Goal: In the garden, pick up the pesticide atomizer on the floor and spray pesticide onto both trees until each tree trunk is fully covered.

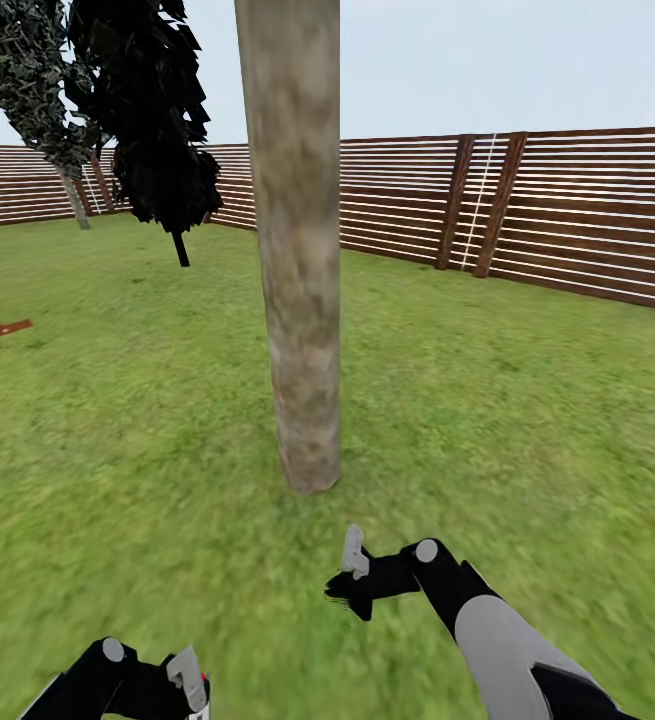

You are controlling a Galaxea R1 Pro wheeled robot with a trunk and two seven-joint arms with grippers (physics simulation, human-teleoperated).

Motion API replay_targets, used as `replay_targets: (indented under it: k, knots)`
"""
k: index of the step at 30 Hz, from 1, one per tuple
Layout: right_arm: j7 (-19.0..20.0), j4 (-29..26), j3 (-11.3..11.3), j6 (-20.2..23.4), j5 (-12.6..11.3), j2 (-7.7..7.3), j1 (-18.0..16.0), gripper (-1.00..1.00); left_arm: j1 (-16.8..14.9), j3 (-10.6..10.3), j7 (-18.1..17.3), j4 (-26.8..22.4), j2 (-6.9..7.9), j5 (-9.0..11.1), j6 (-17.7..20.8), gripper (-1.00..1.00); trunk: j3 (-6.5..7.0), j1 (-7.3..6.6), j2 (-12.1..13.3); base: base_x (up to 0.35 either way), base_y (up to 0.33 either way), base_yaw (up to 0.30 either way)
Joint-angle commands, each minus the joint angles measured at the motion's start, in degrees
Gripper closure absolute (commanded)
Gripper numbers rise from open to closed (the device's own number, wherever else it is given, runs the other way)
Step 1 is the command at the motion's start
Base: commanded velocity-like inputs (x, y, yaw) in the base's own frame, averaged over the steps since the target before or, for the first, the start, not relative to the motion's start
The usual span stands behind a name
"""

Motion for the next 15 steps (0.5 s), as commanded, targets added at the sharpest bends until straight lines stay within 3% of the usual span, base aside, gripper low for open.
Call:
replay_targets:
  k: [1, 3, 4, 7, 8, 10, 13, 15]
  knots:
    - [0.24, -0.02, 3.76, -0.01, 0.01, 0.0, 0.0, 1.0, 0.0, -0.03, -0.16, 0.0, 0.02, -0.26, 0.0, 1.0, 0.0, 0.0, 0.0, 0.0, 0.0, 0.0]
    - [0.36, -0.03, 8.78, -0.02, -0.11, 0.0, 0.0, 1.0, 0.0, -0.06, -0.26, -0.01, -0.01, -0.4, 0.0, 1.0, 0.0, 0.0, 0.0, 0.0, 0.0, 0.0]
    - [0.4, 0.02, 10.0, -0.02, -0.14, 0.0, 0.0, 1.0, 0.0, -0.07, -0.28, -0.04, -0.11, -0.44, 0.0, 1.0, 0.0, 0.0, 0.0, 0.0, 0.0, 0.0]
    - [0.5, 0.27, 11.31, -0.02, -0.16, 0.04, 0.0, 1.0, -0.3, -0.05, -2.22, -0.09, -0.7, -3.12, -0.06, 1.0, 0.0, 0.0, 0.0, 0.0, 0.0, 0.0]
    - [0.65, 0.31, 11.55, -0.02, -0.1, 0.07, 0.0, 1.0, -1.24, -0.01, -4.28, -0.09, -0.96, -3.61, -0.03, 1.0, 0.0, 0.0, 0.0, 0.0, 0.0, 0.0]
    - [1.18, 0.32, 12.6, -0.02, -0.08, 0.08, 0.0, 1.0, -2.41, 0.06, -4.99, -0.09, -1.19, -3.7, -0.05, 1.0, 0.0, 0.0, 0.0, 0.0, 0.0, 0.0]
    - [1.4, 0.32, 14.05, -0.02, -0.09, 0.07, 0.0, 1.0, -3.26, -0.69, -5.27, -0.09, -4.0, -4.21, -0.11, 1.0, 0.0, 0.0, 0.0, 0.0, 0.0, 0.0]
    - [1.43, 0.33, 14.21, -0.02, -0.09, 0.05, 0.0, 1.0, -3.62, -3.21, -5.3, -0.09, -5.13, -4.44, 0.02, 1.0, 0.0, 0.0, 0.0, 0.0, 0.0, 0.0]
